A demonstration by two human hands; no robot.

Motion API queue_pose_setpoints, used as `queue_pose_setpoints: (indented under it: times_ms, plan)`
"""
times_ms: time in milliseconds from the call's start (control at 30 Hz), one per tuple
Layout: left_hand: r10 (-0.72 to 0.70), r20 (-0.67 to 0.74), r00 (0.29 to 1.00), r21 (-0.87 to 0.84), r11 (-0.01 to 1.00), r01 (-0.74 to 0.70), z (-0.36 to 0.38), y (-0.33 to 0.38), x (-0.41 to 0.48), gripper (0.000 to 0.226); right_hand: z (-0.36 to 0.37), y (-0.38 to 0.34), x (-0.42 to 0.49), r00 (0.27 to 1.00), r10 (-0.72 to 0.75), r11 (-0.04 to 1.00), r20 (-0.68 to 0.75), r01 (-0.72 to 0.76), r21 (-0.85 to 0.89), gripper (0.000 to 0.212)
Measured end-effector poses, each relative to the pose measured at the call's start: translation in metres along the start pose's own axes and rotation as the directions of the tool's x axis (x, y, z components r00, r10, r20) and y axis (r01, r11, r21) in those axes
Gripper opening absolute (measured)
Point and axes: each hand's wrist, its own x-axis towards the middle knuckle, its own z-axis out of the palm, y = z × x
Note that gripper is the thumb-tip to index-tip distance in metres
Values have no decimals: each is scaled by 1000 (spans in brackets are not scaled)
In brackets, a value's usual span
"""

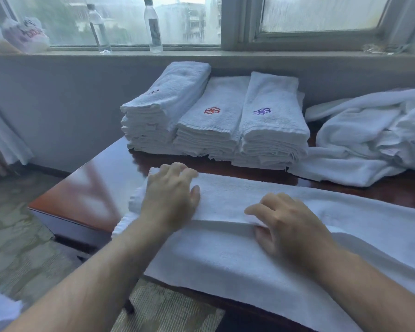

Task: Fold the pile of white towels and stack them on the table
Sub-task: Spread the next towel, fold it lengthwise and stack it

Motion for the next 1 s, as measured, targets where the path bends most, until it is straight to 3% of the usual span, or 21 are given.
queue_pose_setpoints:
  times_ms: [67, 167, 300, 433, 567, 700, 767, 833, 933, 1000]
  plan:
    - [183, 89, 979, -141, 975, -169, -2, 44, -14, 50, -6, 14, -22, 994, 98, 994, -49, -100, -36, 33]
    - [382, 159, 910, -220, 913, -344, 6, 109, -27, 63, -19, 44, -63, 959, 266, 960, -98, -273, -66, 40]
    - [535, 189, 823, -225, 840, -494, 26, 186, -29, 67, -40, 99, -125, 835, 547, 834, -63, -550, -41, 53]
    - [583, 197, 788, -212, 810, -547, 39, 244, -20, 65, -60, 141, -165, 699, 714, 693, -36, -713, -105, 65]
    - [643, 143, 752, -259, 758, -599, 52, 267, -23, 42, -74, 176, -194, 576, 816, 563, -42, -809, -170, 62]
    - [719, 17, 695, -387, 646, -659, 55, 261, -30, 39, -83, 204, -220, 555, 822, 547, -130, -832, -89, 51]
    - [766, -10, 643, -354, 599, -718, 54, 261, -29, 38, -85, 211, -221, 570, 820, 563, -43, -819, -111, 60]
    - [783, 56, 619, -324, 601, -731, 54, 263, -29, 43, -92, 217, -220, 545, 825, 562, 148, -819, -116, 66]
    - [778, 239, 580, -393, 624, -675, 53, 262, -24, 55, -112, 224, -223, 526, 769, 528, 364, -843, 103, 70]
    - [765, 252, 593, -491, 628, -603, 49, 265, -19, 68, -123, 224, -223, 507, 790, 412, 344, -855, 314, 64]
